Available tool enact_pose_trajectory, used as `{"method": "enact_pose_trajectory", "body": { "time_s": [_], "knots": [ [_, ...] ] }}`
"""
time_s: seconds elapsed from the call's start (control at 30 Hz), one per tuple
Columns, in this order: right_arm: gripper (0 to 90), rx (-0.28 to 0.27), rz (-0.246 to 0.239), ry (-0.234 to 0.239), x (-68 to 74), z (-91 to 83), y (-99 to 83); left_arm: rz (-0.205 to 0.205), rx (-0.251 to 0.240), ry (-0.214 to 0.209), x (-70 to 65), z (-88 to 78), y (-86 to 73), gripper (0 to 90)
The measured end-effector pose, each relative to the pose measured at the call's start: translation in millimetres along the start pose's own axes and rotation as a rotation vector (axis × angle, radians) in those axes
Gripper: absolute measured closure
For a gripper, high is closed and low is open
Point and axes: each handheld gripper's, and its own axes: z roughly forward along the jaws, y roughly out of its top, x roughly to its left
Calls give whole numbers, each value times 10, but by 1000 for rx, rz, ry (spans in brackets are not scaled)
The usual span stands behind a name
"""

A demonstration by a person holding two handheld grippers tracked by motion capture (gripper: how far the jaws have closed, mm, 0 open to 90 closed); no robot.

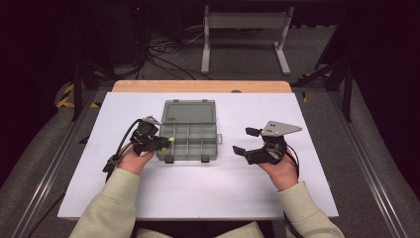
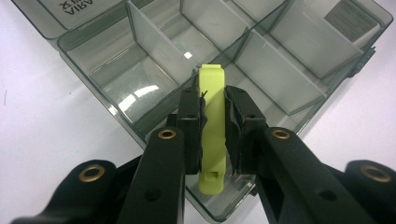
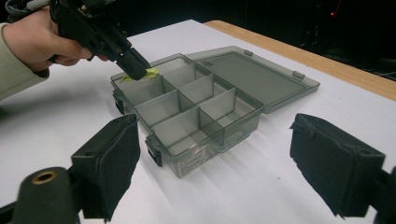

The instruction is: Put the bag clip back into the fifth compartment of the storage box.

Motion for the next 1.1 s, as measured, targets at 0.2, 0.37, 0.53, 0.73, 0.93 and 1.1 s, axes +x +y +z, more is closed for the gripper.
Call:
{"method": "enact_pose_trajectory", "body": {
  "time_s": [0.2, 0.37, 0.53, 0.73, 0.93, 1.1],
  "knots": [
    [164, 1, 1, 2, 2, 4, -2, 2, 9, 9, -9, 1, -10, 770],
    [164, 1, 2, 2, 5, 8, -4, -2, 16, 2, -19, -2, -10, 768],
    [164, 3, 1, 4, 4, 11, -5, -2, 22, 7, -30, -2, -14, 756],
    [164, 3, 0, 5, 6, 14, -6, 1, 15, 16, -34, -35, -12, 730],
    [183, 15, -4, 3, 7, 40, -7, 15, -15, 37, -41, -153, -5, 894],
    [256, 36, -8, 0, 2, 78, 13, 42, -46, 57, -73, -303, 43, 895]
  ]
}}
